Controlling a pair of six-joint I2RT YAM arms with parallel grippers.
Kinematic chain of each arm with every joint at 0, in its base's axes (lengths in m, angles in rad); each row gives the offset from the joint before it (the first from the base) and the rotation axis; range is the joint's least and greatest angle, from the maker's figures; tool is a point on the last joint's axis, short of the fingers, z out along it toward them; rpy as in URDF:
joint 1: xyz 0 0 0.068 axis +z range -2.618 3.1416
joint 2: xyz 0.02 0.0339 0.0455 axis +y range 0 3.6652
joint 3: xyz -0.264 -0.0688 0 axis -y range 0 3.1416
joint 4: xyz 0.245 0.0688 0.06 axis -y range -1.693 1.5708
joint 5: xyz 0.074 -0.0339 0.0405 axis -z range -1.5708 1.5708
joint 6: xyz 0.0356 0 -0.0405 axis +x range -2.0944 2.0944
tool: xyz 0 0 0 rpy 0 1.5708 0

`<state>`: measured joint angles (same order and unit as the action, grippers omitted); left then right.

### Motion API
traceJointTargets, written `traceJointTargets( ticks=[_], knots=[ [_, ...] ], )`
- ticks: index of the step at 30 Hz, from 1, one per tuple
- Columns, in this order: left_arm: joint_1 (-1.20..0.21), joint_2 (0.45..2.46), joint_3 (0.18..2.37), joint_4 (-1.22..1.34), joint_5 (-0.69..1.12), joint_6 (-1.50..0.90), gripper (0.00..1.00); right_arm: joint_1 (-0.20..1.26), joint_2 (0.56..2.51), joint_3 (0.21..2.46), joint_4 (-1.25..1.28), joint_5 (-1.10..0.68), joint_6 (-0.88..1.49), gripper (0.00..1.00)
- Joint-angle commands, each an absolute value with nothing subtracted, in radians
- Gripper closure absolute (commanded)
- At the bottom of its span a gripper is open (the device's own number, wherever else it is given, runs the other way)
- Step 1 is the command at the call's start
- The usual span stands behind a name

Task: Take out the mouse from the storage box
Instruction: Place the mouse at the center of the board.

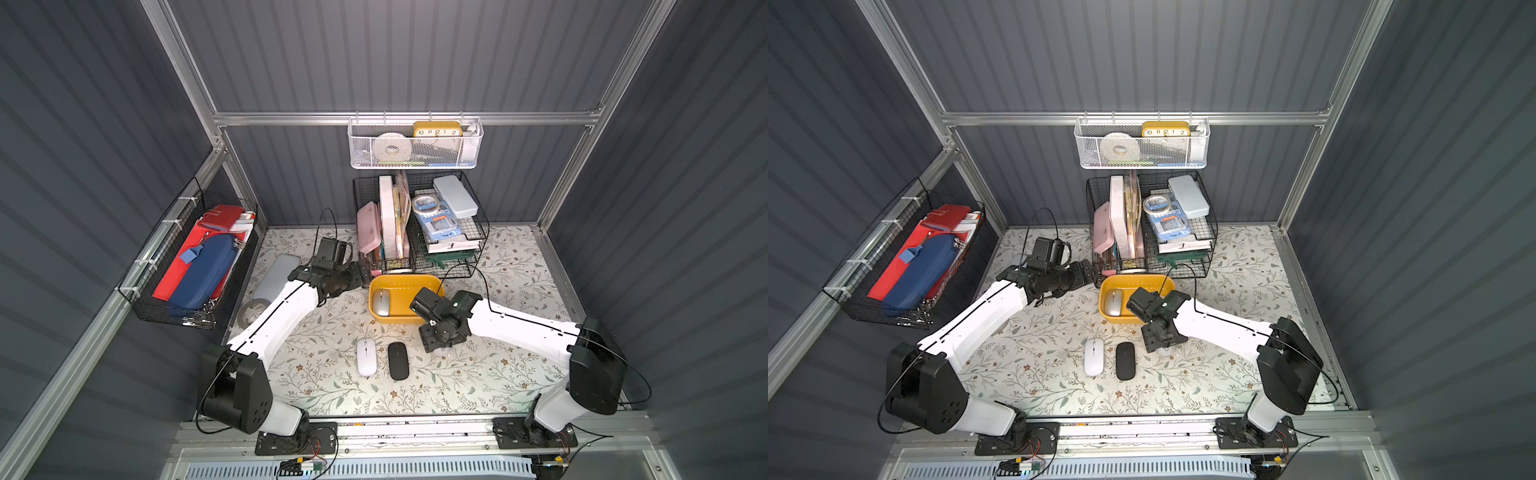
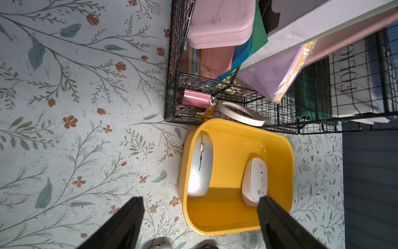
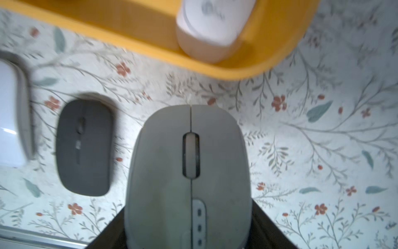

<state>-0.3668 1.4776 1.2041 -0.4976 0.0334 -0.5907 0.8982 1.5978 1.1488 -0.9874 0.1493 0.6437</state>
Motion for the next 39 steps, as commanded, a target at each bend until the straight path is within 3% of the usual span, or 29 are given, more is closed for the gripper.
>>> traceJointTargets(
  ticks=[1,12,14,19,25,29,34,39],
  knots=[
    [-0.369,1.465,1.23,-0.493,0.048,-0.561,0.12,0.906,1.557,1.104,-0.946,0.09,0.727,0.46],
    [-0.37,1.429,1.191,-0.498,0.033,-0.565,0.12,0.985,1.761,1.084,-0.845,0.005,0.77,0.43],
    [-0.369,1.432,1.199,-0.503,0.028,-0.565,0.12,0.995,1.783,1.098,-0.854,0.028,0.782,0.46],
    [-0.37,1.425,1.203,-0.505,0.026,-0.565,0.12,0.997,1.799,1.12,-0.876,0.016,0.79,0.39],
    [-0.37,1.425,1.204,-0.509,0.026,-0.563,0.12,0.997,1.829,1.167,-0.913,-0.037,0.747,0.21],
    [-0.369,1.426,1.204,-0.514,0.03,-0.563,0.11,1.0,1.805,1.177,-0.949,-0.019,0.731,0.12],
    [-0.37,1.425,1.199,-0.514,0.032,-0.565,0.1,1.001,1.634,1.223,-1.048,0.064,0.752,0.11],
    [-0.369,1.443,1.212,-0.503,0.042,-0.565,0.1,0.997,1.539,1.423,-1.157,0.236,0.676,0.1]
  ],
)
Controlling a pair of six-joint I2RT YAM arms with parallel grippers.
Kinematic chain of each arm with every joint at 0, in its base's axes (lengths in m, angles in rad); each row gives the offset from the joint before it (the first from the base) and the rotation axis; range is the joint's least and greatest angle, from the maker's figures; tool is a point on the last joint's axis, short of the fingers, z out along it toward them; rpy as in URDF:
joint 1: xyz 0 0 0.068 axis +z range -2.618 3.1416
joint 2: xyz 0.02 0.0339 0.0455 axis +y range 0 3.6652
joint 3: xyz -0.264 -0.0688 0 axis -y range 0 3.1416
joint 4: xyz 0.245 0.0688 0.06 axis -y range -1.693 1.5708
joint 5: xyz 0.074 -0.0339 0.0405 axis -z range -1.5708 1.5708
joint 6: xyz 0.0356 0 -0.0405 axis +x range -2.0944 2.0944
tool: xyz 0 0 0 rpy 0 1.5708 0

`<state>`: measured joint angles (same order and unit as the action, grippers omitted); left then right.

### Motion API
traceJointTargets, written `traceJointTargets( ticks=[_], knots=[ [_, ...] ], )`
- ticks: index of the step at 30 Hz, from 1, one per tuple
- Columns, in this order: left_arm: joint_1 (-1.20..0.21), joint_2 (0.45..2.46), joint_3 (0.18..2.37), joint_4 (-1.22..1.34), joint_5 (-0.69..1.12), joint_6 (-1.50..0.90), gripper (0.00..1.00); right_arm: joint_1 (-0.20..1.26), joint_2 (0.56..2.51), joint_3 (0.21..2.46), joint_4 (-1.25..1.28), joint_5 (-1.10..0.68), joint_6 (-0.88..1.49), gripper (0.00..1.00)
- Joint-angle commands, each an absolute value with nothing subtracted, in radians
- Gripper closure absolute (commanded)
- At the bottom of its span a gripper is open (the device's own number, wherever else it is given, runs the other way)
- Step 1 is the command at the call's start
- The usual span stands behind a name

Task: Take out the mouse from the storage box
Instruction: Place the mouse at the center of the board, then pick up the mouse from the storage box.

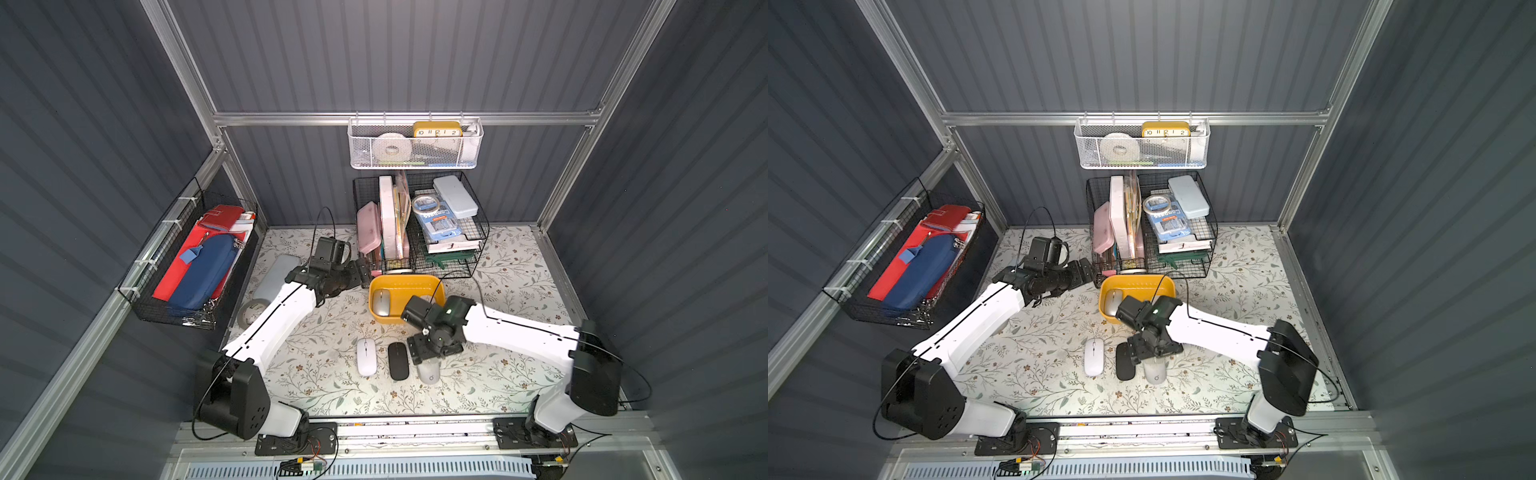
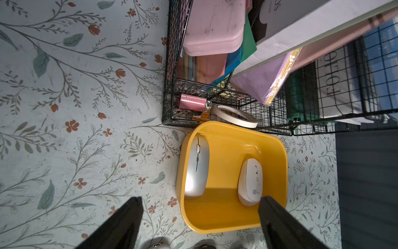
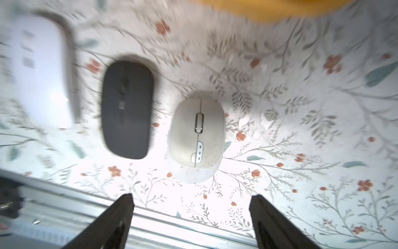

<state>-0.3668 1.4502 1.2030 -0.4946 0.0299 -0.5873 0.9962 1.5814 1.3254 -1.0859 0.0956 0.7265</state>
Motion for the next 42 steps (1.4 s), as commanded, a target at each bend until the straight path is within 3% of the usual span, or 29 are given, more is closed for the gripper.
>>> traceJointTargets(
  ticks=[1,7,17,30,42],
  knots=[
    [-0.37,1.446,1.216,-0.503,0.041,-0.566,0.1,0.986,1.543,1.451,-1.16,0.273,0.648,0.1],
    [-0.37,1.451,1.245,-0.488,0.047,-0.565,0.1,0.819,1.673,1.483,-1.028,0.376,0.49,0.12],
    [-0.37,1.473,1.292,-0.523,0.038,-0.556,0.1,0.724,2.005,1.729,-0.998,0.288,0.422,0.14],
    [-0.369,1.46,1.259,-0.519,0.034,-0.568,0.1,0.703,2.118,1.763,-1.012,0.166,0.48,0.14],
    [-0.369,1.469,1.263,-0.523,0.034,-0.559,0.1,0.7,2.173,1.786,-1.066,0.196,0.557,0.13]
  ],
)
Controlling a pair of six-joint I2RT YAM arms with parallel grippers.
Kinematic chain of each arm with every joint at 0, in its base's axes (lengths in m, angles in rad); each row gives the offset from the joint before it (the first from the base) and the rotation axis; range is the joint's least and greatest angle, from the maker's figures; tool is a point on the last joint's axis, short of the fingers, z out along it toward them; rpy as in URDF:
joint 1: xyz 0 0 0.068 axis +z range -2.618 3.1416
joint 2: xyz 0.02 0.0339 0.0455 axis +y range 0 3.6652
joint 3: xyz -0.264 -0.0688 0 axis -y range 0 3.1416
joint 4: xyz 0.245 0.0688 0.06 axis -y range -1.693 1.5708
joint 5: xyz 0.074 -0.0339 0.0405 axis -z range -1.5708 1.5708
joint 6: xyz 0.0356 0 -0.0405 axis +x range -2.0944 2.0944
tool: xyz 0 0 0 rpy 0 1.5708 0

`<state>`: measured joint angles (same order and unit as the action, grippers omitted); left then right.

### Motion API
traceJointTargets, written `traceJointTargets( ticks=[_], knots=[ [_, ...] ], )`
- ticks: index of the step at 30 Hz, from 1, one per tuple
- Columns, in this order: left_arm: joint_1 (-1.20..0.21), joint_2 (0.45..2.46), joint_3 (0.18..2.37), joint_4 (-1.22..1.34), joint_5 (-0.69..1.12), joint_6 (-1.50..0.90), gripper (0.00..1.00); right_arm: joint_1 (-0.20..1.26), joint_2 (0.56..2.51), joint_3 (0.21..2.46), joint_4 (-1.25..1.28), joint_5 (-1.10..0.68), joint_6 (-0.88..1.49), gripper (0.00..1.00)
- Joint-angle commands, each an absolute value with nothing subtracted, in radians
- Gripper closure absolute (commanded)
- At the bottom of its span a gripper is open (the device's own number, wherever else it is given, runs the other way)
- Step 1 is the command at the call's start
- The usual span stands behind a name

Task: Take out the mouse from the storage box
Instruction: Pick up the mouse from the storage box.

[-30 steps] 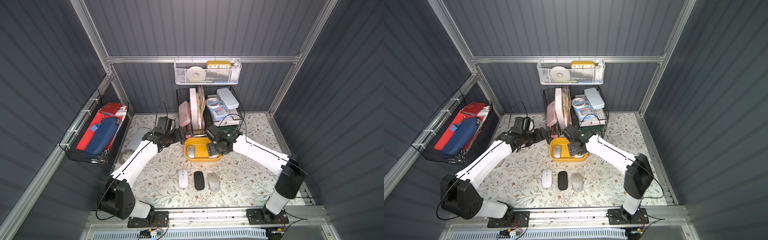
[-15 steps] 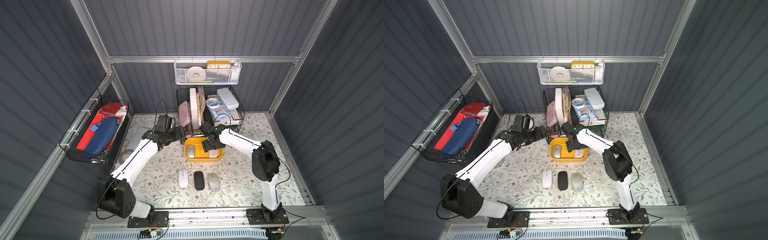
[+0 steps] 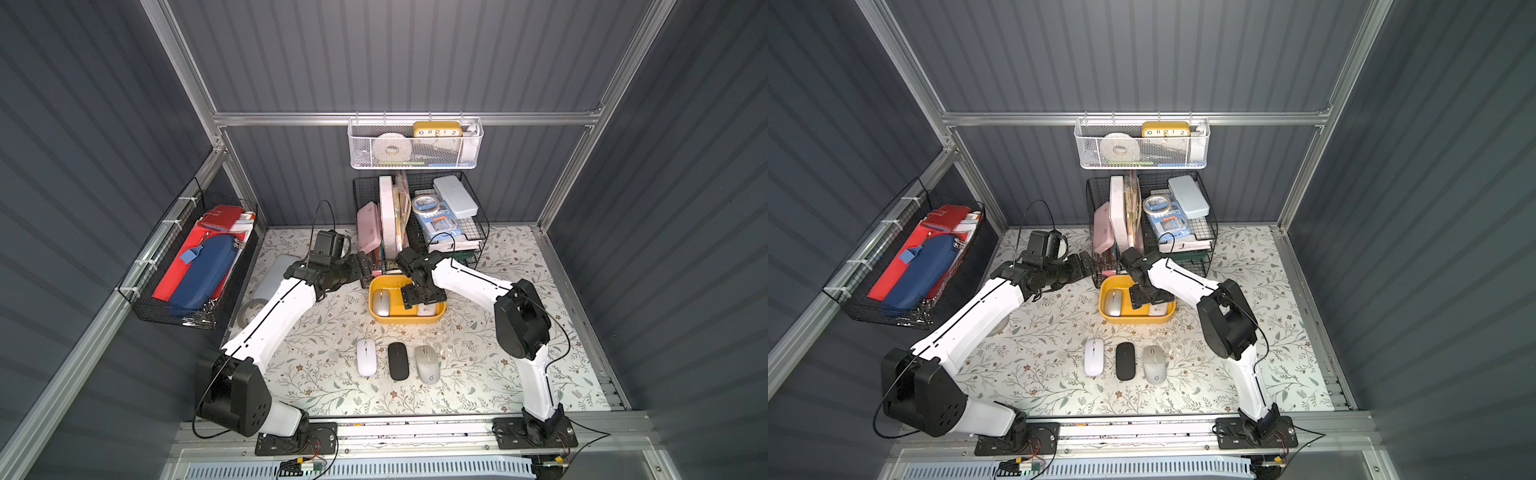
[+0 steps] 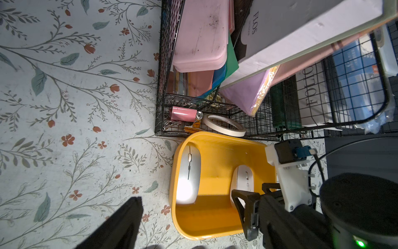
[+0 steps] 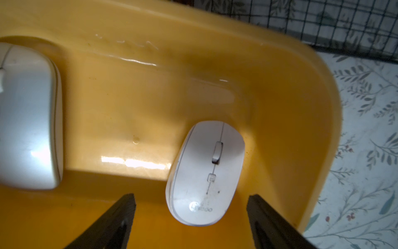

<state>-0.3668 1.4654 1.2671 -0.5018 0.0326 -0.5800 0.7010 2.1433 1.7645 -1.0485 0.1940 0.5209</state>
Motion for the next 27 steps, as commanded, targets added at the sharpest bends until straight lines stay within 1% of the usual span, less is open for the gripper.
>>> traceJointTargets(
  ticks=[1,10,12,15,17,20,23,27],
  knots=[
    [-0.37,1.468,1.263,-0.523,0.035,-0.558,0.1,0.7,2.179,1.78,-1.065,0.187,0.561,0.13],
    [-0.37,1.471,1.267,-0.526,0.028,-0.557,0.1,0.699,2.195,1.74,-1.017,0.146,0.568,0.13],
    [-0.369,1.473,1.269,-0.525,0.028,-0.556,0.1,0.701,2.195,1.742,-0.996,0.108,0.559,0.13],
    [-0.369,1.478,1.271,-0.526,0.027,-0.556,0.1,0.701,2.18,1.723,-0.902,0.007,0.528,0.13],
    [-0.369,1.478,1.272,-0.528,0.028,-0.556,0.1,0.703,2.174,1.707,-0.831,-0.025,0.51,0.13],
    [-0.37,1.474,1.273,-0.53,0.027,-0.557,0.1,0.703,2.19,1.728,-0.805,-0.049,0.471,0.13],
    [-0.369,1.47,1.272,-0.534,0.026,-0.558,0.1,0.703,2.198,1.736,-0.789,-0.032,0.438,0.14],
    [-0.37,1.467,1.271,-0.536,0.026,-0.558,0.1,0.704,2.169,1.725,-0.811,0.048,0.448,0.14]
  ],
)
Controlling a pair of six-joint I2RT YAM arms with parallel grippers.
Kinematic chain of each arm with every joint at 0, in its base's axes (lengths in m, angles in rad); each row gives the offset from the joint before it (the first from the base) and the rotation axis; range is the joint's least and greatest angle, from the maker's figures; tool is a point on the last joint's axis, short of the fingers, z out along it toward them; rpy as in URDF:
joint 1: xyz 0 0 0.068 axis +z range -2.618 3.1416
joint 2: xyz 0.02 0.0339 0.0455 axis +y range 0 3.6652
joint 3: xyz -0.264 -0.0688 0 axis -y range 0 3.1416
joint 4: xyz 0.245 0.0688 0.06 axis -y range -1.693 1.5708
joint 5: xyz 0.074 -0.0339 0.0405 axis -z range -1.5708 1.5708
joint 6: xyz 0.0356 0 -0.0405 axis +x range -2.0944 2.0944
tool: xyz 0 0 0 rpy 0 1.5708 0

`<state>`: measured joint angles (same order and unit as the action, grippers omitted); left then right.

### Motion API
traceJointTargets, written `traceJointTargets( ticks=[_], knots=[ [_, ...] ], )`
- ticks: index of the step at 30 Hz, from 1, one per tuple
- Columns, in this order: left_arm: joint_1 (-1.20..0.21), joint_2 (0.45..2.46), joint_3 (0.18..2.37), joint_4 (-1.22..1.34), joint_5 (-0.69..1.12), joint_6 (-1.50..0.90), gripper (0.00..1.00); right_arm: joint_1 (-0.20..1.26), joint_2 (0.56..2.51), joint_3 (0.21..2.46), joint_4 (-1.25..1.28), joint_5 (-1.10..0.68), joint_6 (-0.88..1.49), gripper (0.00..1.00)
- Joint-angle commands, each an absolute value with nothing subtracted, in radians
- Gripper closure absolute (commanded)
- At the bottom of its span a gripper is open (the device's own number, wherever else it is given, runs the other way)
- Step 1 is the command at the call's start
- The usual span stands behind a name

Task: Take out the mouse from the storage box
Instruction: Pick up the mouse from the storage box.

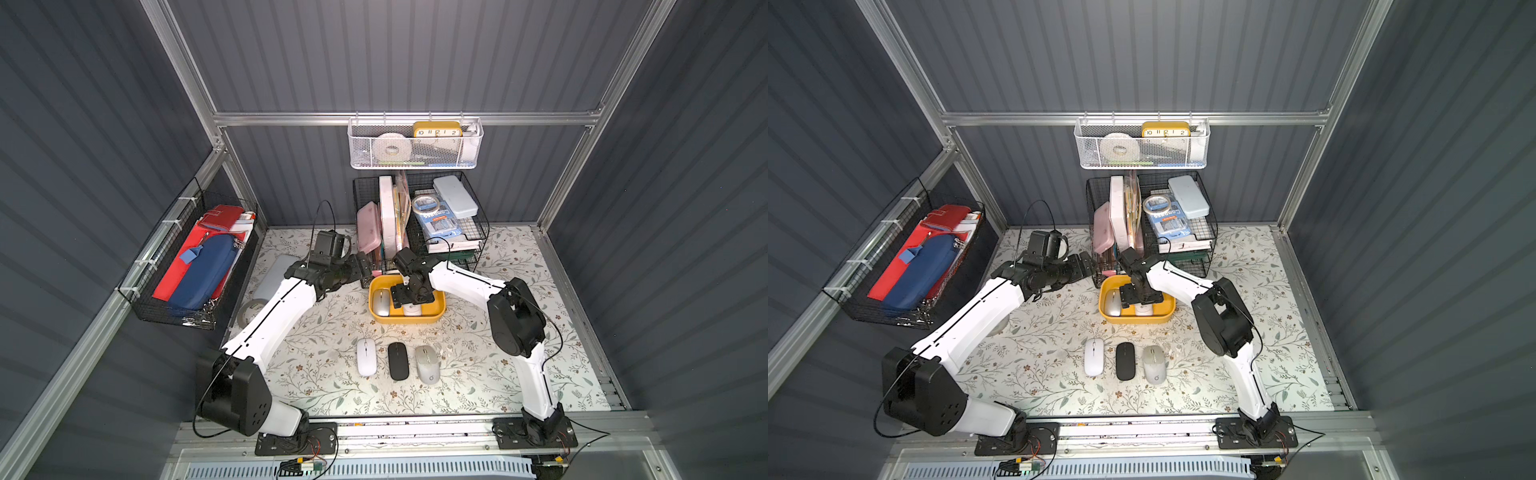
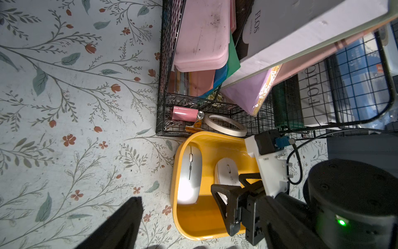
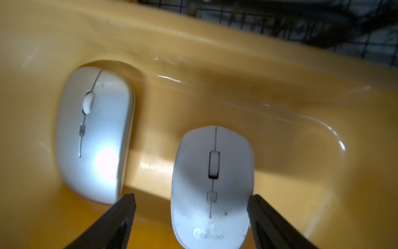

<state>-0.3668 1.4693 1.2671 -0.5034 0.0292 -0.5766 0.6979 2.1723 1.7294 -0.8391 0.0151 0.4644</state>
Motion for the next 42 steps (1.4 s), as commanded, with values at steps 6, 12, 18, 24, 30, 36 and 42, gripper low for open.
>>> traceJointTargets(
  ticks=[6,12,18,24,30,36,42],
  knots=[
    [-0.37,1.474,1.272,-0.526,0.036,-0.558,0.1,0.723,2.165,1.717,-0.846,0.125,0.491,0.13],
    [-0.37,1.466,1.273,-0.537,0.026,-0.555,0.1,0.723,2.242,1.762,-0.913,0.12,0.497,0.14],
    [-0.37,1.462,1.272,-0.544,0.023,-0.552,0.1,0.705,2.256,1.75,-0.906,0.084,0.507,0.22],
    [-0.37,1.465,1.283,-0.545,0.023,-0.552,0.1,0.704,2.243,1.739,-0.893,0.063,0.488,0.56],
    [-0.37,1.46,1.281,-0.543,0.026,-0.553,0.11,0.706,2.198,1.718,-0.874,0.093,0.472,0.76],
    [-0.369,1.457,1.278,-0.534,0.03,-0.552,0.11,0.717,2.118,1.723,-0.854,0.141,0.456,0.82],
    [-0.37,1.458,1.275,-0.528,0.034,-0.552,0.11,0.721,2.048,1.733,-0.875,0.178,0.455,0.83]
  ],
)
